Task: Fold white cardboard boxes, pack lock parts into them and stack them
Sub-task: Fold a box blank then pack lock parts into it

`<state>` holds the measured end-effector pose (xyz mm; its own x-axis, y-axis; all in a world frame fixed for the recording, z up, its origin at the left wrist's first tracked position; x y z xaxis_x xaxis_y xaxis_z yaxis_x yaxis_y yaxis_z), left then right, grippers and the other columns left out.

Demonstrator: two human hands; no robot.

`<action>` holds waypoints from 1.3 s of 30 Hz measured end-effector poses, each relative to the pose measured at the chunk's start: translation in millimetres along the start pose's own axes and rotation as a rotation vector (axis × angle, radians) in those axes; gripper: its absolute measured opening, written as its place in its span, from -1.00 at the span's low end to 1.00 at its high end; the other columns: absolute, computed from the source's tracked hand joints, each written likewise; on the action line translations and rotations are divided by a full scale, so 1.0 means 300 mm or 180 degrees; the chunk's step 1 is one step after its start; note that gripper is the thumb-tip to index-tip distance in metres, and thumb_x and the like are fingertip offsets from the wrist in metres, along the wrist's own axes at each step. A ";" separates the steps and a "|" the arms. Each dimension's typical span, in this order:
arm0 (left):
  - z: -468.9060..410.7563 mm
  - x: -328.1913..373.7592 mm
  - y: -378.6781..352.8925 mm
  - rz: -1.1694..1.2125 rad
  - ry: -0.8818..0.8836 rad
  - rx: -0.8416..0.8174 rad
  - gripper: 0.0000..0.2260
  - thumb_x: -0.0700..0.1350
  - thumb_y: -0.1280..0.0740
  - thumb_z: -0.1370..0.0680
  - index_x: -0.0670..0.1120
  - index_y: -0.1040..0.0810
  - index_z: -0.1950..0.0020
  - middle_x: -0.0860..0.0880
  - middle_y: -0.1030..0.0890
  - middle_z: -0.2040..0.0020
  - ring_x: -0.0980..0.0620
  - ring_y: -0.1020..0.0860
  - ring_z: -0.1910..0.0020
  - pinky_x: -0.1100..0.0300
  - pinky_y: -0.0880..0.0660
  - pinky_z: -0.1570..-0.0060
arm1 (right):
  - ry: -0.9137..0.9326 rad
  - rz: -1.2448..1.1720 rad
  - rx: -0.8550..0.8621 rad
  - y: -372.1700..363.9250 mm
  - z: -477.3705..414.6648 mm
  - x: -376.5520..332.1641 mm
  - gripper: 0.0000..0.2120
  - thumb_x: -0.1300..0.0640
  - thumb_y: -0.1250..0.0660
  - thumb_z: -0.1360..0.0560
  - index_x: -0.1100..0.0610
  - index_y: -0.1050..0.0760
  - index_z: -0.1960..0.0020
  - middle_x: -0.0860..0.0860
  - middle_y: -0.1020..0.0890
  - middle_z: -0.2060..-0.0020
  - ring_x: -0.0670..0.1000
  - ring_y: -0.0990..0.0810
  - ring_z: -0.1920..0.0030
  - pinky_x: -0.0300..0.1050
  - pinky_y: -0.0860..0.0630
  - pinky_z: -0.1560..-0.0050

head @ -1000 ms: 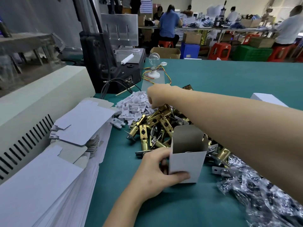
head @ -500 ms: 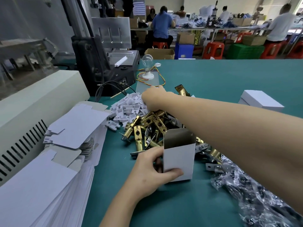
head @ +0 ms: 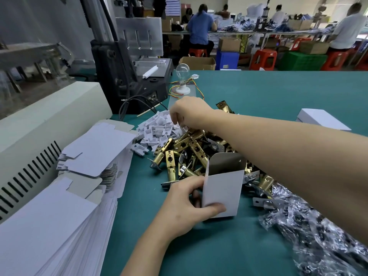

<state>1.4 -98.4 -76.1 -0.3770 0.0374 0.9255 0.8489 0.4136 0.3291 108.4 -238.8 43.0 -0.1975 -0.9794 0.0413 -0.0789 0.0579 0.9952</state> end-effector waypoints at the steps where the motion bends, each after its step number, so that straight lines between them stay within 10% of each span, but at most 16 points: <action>1: 0.000 0.001 -0.001 0.0001 -0.0006 -0.0005 -0.65 0.05 -0.58 -0.42 0.26 -0.69 -0.17 0.19 -0.60 0.10 0.19 -0.39 0.30 0.26 -0.43 0.30 | 0.0006 -0.0111 0.0030 0.007 0.001 0.002 -0.72 0.39 -0.38 -0.48 0.09 -0.68 -0.08 -0.01 -0.72 0.00 0.07 -0.66 -0.08 -0.06 -0.58 0.01; 10: 0.003 -0.004 -0.003 0.0011 -0.0022 -0.0036 -0.64 0.07 -0.60 -0.40 0.31 -0.68 -0.16 0.25 -0.61 0.10 0.19 -0.39 0.29 0.26 -0.43 0.28 | 0.0517 -0.0940 0.1075 0.262 0.055 -0.090 -0.86 0.31 -0.47 -0.49 0.18 -0.70 -0.03 0.00 -0.74 0.10 -0.06 -0.69 0.09 -0.04 -0.62 -0.06; 19: 0.005 -0.007 0.004 0.0119 0.0145 0.0070 -0.64 0.22 -0.55 -0.40 0.33 -0.65 -0.19 0.21 -0.72 -0.04 0.10 -0.66 0.05 0.08 -0.66 -0.02 | 0.0452 -0.2434 0.2224 0.417 0.716 -0.021 -0.86 0.15 -0.54 -0.47 0.06 -0.64 0.00 -0.08 -0.73 0.13 -0.03 -0.75 0.07 -0.16 -0.68 0.09; 26: 0.013 0.007 0.009 0.0089 0.0138 0.0111 -0.64 0.19 -0.55 -0.41 0.29 -0.67 -0.20 0.19 -0.73 -0.03 0.17 -0.65 0.08 0.29 -0.59 0.08 | -0.0013 -0.1561 0.1658 0.252 0.759 -0.050 -0.87 0.24 -0.58 -0.44 0.07 -0.69 0.07 -0.18 -0.71 0.21 -0.13 -0.68 0.18 -0.10 -0.60 0.13; 34: 0.013 0.006 0.008 0.0015 0.0203 0.0115 -0.68 0.19 -0.55 -0.43 0.28 -0.67 -0.17 0.07 -0.72 0.01 -0.16 -0.60 0.06 -0.08 -0.60 0.01 | -0.0037 -0.1180 0.0677 0.153 0.690 -0.142 -0.81 0.22 -0.41 -0.55 -0.05 -0.62 -0.05 -0.19 -0.73 0.17 -0.15 -0.67 0.11 -0.04 -0.59 0.04; 39: 0.011 0.012 0.006 -0.0013 0.0171 0.0093 -0.66 0.26 -0.53 -0.41 0.36 -0.66 -0.18 0.13 -0.73 -0.02 -0.19 -0.59 0.06 -0.04 -0.61 0.03 | -0.0086 -0.1608 0.1413 0.232 0.736 -0.077 -0.87 0.18 -0.38 -0.61 0.00 -0.65 -0.09 -0.14 -0.73 0.14 -0.12 -0.67 0.16 -0.03 -0.59 0.09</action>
<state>0.3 -94.4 -72.7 -0.3595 -0.0128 0.9331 0.8358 0.4402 0.3281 -108.2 -169.6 91.9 -0.0548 -0.9022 -0.4278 -0.5611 -0.3266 0.7606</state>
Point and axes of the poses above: each hand's wrist, its own z-axis away from the middle knuckle, its own y-axis out of the back of the hand, x = y × z, the point moved 9 cm from there along -z, towards the middle knuckle
